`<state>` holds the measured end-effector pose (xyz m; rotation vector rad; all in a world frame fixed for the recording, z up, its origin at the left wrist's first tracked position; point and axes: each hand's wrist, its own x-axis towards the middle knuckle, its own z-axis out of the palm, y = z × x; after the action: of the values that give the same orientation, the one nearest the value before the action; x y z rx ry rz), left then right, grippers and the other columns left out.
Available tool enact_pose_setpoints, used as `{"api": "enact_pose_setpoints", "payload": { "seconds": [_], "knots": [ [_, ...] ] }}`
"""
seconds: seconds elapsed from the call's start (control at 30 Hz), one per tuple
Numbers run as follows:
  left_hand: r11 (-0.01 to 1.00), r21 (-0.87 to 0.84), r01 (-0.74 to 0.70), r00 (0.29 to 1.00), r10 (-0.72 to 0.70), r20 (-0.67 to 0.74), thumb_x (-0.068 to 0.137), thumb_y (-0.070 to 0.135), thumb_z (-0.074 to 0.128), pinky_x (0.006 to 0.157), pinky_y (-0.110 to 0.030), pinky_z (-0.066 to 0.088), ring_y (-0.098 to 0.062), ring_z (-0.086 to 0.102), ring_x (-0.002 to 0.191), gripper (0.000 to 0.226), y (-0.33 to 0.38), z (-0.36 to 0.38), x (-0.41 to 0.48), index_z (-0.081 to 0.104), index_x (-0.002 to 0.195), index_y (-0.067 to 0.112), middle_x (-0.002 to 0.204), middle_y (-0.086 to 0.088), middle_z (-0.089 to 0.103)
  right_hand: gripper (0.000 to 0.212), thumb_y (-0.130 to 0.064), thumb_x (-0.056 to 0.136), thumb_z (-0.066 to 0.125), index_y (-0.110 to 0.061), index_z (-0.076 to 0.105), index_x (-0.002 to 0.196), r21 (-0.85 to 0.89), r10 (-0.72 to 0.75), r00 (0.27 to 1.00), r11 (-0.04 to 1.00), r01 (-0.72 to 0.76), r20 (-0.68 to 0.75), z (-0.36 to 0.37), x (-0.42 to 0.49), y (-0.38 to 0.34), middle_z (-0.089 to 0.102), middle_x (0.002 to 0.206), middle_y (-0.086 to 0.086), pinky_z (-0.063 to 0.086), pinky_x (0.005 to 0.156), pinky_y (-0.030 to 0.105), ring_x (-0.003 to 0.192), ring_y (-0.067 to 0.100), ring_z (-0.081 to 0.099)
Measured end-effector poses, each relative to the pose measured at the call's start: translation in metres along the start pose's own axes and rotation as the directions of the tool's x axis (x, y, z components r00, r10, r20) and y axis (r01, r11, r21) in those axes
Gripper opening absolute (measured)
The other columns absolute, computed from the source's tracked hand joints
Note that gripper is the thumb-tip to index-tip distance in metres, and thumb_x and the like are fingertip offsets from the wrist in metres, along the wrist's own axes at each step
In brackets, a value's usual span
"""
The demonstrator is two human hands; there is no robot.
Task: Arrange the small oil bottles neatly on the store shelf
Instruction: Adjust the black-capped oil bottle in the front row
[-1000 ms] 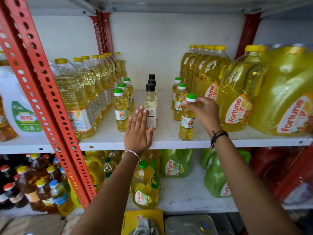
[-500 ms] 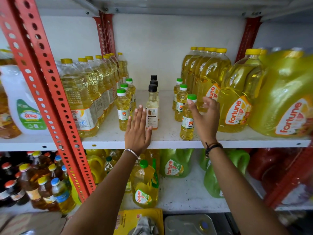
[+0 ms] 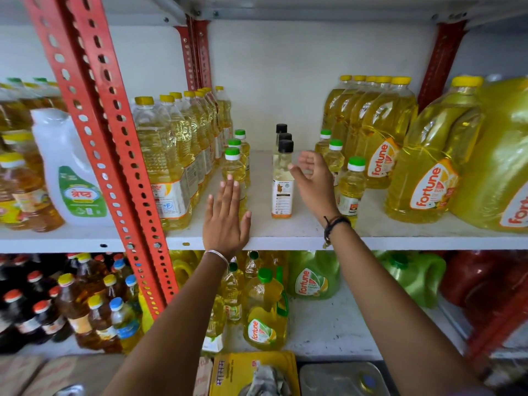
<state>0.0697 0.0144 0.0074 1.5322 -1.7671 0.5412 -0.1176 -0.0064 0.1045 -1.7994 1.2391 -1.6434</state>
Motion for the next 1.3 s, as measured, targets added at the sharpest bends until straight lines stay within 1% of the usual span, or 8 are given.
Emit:
{"api": "enact_pose_setpoints", "payload": {
  "seconds": [0.1,0.33,0.53,0.77,0.93,1.03,1.13,1.3],
  "knots": [
    [1.0,0.002,-0.005,1.0,0.005,-0.003,0.096,0.038,0.027,0.118,-0.035,-0.006,-0.015,-0.001,0.147,0.065,-0.001,0.0,-0.001,0.009,0.152,0.009,0.16,-0.009,0.009,0.039,-0.014,0.089,0.057,-0.006,0.047,0.126,0.013,0.06,0.996,0.998,-0.061,0.069,0.012,0.018,0.003,0.059,0.126,0.01,0.042,0.094,0.024,0.113,0.017,0.056],
    [1.0,0.009,-0.016,1.0,0.016,-0.005,0.096,0.039,0.026,0.118,-0.035,-0.005,-0.018,0.004,0.147,0.065,-0.002,0.002,-0.002,0.011,0.152,0.009,0.16,-0.008,0.01,0.032,-0.007,0.084,0.063,-0.002,0.057,0.115,0.049,0.119,0.989,0.991,-0.124,0.093,0.017,0.031,0.011,0.068,0.11,0.014,0.049,0.099,0.04,0.105,0.024,0.063],
    [1.0,0.007,-0.026,1.0,0.026,-0.002,0.096,0.037,0.025,0.119,-0.036,-0.003,-0.02,0.006,0.147,0.064,-0.002,0.003,-0.003,0.009,0.152,0.009,0.159,-0.008,0.011,0.041,-0.017,0.073,0.077,-0.005,0.06,0.109,0.026,0.145,0.989,0.989,-0.145,-0.014,0.011,0.029,0.01,0.066,0.101,0.009,0.052,0.083,0.031,0.091,0.02,0.062],
    [1.0,-0.003,-0.019,1.0,0.019,-0.001,0.097,0.038,0.024,0.119,-0.036,-0.002,-0.018,0.005,0.147,0.064,-0.002,0.004,-0.002,0.009,0.152,0.009,0.159,-0.008,0.01,0.041,-0.025,0.068,0.082,-0.008,0.06,0.098,-0.002,0.135,0.987,0.991,-0.136,-0.09,0.01,0.029,0.009,0.061,0.09,0.001,0.045,0.065,0.017,0.081,0.014,0.059],
    [1.0,-0.003,-0.017,1.0,0.017,-0.001,0.097,0.038,0.025,0.119,-0.036,-0.001,-0.018,0.005,0.147,0.064,-0.002,0.004,-0.003,0.011,0.152,0.009,0.159,-0.008,0.011,0.039,-0.034,0.077,0.073,-0.01,0.061,0.106,0.063,0.119,0.991,0.991,-0.116,-0.052,0.009,0.032,0.006,0.067,0.098,0.003,0.049,0.074,0.018,0.088,0.011,0.063],
    [1.0,-0.004,-0.015,1.0,0.015,0.001,0.097,0.038,0.025,0.119,-0.036,-0.001,-0.018,0.005,0.147,0.064,-0.002,0.003,-0.003,0.011,0.152,0.009,0.159,-0.009,0.011,0.025,-0.027,0.084,0.068,-0.008,0.066,0.1,0.067,0.088,0.996,0.994,-0.087,-0.009,0.009,0.034,0.004,0.071,0.092,0.009,0.053,0.076,0.024,0.09,0.022,0.069],
    [1.0,-0.005,-0.011,1.0,0.011,0.004,0.097,0.038,0.025,0.119,-0.036,-0.001,-0.019,0.005,0.147,0.064,-0.002,0.002,-0.003,0.01,0.152,0.009,0.159,-0.008,0.01,0.02,-0.02,0.084,0.068,-0.004,0.068,0.097,0.076,0.076,0.997,0.994,-0.075,-0.01,0.008,0.034,0.001,0.072,0.087,0.012,0.055,0.078,0.032,0.083,0.024,0.07],
    [1.0,-0.006,-0.01,1.0,0.01,0.007,0.097,0.037,0.025,0.119,-0.035,-0.002,-0.019,0.006,0.147,0.064,-0.001,0.002,-0.003,0.01,0.152,0.008,0.159,-0.008,0.01,0.025,-0.022,0.08,0.072,-0.006,0.069,0.1,0.083,0.067,0.997,0.995,-0.064,-0.034,0.003,0.031,0.001,0.074,0.088,0.012,0.053,0.069,0.017,0.072,0.012,0.069]
  ]
}}
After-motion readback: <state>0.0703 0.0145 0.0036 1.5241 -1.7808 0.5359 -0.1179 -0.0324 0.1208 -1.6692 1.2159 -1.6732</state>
